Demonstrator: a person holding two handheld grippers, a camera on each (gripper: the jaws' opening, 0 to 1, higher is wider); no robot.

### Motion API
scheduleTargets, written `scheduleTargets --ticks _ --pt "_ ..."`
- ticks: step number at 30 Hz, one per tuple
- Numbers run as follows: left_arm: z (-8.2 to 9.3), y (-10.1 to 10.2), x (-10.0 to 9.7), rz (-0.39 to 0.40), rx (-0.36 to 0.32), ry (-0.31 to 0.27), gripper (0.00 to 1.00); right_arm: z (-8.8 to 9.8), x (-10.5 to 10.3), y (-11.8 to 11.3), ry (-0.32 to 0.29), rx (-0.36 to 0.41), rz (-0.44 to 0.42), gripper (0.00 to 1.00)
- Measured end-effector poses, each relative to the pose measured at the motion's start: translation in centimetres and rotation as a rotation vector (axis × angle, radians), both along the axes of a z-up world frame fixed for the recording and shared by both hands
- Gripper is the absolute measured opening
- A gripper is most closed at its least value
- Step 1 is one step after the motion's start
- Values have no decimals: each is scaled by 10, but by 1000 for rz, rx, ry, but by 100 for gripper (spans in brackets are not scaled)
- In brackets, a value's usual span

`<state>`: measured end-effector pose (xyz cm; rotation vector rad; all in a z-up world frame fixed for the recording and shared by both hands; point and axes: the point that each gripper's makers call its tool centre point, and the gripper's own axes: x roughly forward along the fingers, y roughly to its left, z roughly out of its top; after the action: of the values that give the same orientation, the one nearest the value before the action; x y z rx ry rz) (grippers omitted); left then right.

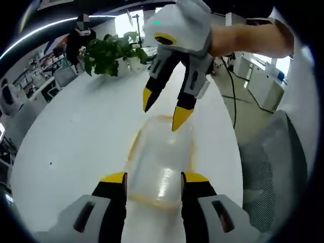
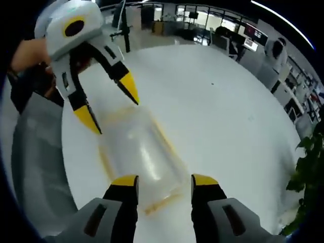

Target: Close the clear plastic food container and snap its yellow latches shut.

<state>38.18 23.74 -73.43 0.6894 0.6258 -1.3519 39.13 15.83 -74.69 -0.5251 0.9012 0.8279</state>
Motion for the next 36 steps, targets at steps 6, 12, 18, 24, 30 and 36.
scheduleTargets --ticks 6,12,18,24,30,36 --pt "-4 -3 -1 -31 -3 17 41 -3 -1 8 -1 -11 76 40" --pt "-9 -10 -3 -66 7 36 40 -7 -5 15 19 -21 150 40" --pt "-10 -20 -8 -109 11 49 40 -8 -7 23 21 -18 221 38" --pt "-16 -25 -7 -120 34 72 40 -11 -8 33 21 -9 277 38" --pt "-21 -26 -7 -101 52 88 40 -11 -6 41 20 3 305 38" --pt "-22 -28 -10 -88 50 104 41 -8 0 46 13 5 325 39"
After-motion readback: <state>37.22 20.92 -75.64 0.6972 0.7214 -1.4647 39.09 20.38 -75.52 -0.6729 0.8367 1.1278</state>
